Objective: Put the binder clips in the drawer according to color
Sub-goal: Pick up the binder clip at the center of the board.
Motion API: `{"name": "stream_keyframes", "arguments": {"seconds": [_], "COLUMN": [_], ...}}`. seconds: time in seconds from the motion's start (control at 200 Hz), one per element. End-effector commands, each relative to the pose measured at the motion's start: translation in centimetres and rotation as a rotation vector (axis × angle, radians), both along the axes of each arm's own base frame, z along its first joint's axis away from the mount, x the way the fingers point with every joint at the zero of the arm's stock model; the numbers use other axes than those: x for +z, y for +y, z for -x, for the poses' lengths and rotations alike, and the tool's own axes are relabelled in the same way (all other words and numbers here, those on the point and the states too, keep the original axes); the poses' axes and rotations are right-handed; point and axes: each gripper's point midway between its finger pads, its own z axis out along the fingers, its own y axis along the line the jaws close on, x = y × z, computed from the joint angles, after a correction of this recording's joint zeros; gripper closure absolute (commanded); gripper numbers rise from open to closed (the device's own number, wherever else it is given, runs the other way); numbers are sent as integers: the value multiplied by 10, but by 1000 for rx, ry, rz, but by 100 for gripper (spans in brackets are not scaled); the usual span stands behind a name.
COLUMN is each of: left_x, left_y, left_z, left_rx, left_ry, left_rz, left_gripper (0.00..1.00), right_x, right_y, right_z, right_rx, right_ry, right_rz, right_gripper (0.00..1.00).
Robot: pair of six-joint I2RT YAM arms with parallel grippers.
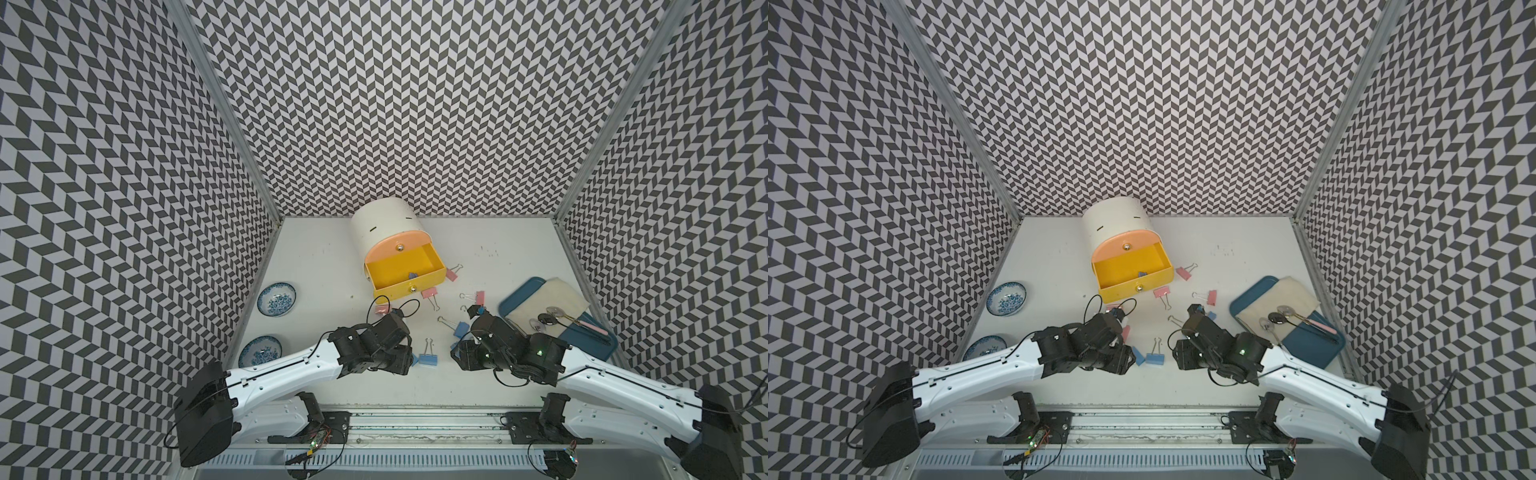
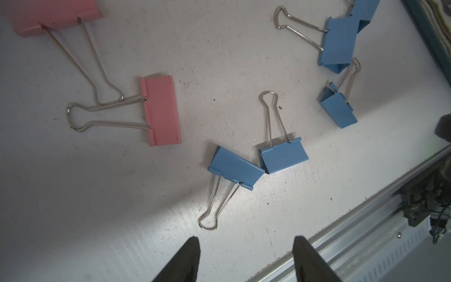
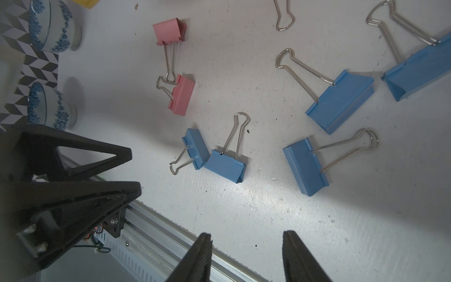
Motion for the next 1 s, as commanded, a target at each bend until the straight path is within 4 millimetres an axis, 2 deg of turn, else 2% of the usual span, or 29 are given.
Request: {"name": "stream_keyframes", "arguments": {"seconds": [0.0,0.105,0.451,0.716,0.991], "left_x": [19,16,-24,-19,-32], "left_y": [-18,-25,-28,-35,-37], "left_z": [-14,-17,-7,-17,-20], "left_rx": [-29,-72,-193,-250,-340], "left_ry": [-85,-102,-102,-169,-185], "left_rz": [29,-2,-205,-248,-310], "left_gripper": [35,35,34,33,33], "right_x": [10,11,13,14,20], "right_y": [4,0,-10,-16,-21], "right_z": [0,1,7,10,10], "right_rx": [-5,-11,-40,-53,-72], "right_ry": [-25,-28,-29,-26,-40], "right_rz": [-57,-60,-87,-94,-102], "right_gripper": [49,48,48,48,48]}}
